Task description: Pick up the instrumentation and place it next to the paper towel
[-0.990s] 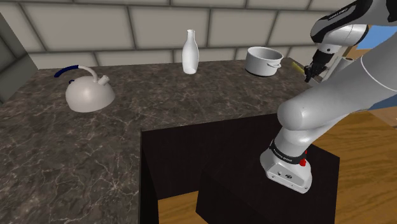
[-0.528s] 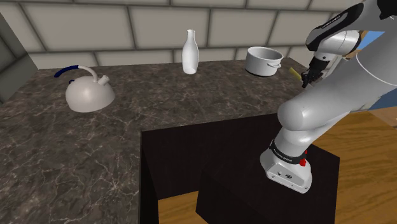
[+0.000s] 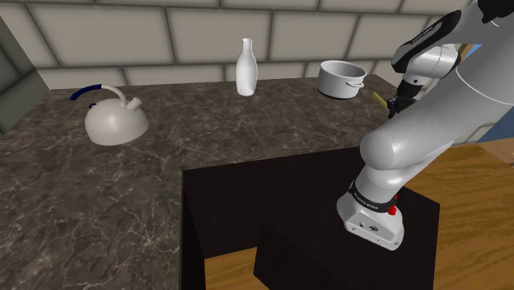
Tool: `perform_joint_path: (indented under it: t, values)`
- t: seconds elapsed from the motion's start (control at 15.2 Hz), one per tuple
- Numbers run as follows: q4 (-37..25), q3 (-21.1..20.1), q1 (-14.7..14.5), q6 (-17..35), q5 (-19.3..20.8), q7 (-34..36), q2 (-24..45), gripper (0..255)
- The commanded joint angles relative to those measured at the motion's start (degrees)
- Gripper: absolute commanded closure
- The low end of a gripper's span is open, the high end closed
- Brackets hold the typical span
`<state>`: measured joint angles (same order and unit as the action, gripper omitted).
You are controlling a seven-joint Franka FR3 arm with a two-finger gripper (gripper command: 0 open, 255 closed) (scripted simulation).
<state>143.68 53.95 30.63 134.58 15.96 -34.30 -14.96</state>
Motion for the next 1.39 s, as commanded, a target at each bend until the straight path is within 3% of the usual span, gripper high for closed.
perform_joint_path:
  t: [0.0, 0.13, 0.2, 0.53, 0.79, 1.32]
  values:
    - [0.0, 0.0, 0.0, 0.0, 0.0, 0.0, 0.0, 255]
    - [0.0, 0.0, 0.0, 0.0, 0.0, 0.0, 0.0, 255]
    - [0.0, 0.0, 0.0, 0.0, 0.0, 0.0, 0.0, 0]
    - [0.0, 0.0, 0.0, 0.0, 0.0, 0.0, 0.0, 0]
    - [-3.4, -4.3, 2.6, -9.0, 3.1, 2.7, -6.4, 0]
    - [-3.4, -4.4, 2.6, -9.0, 3.0, 2.7, -6.3, 0]
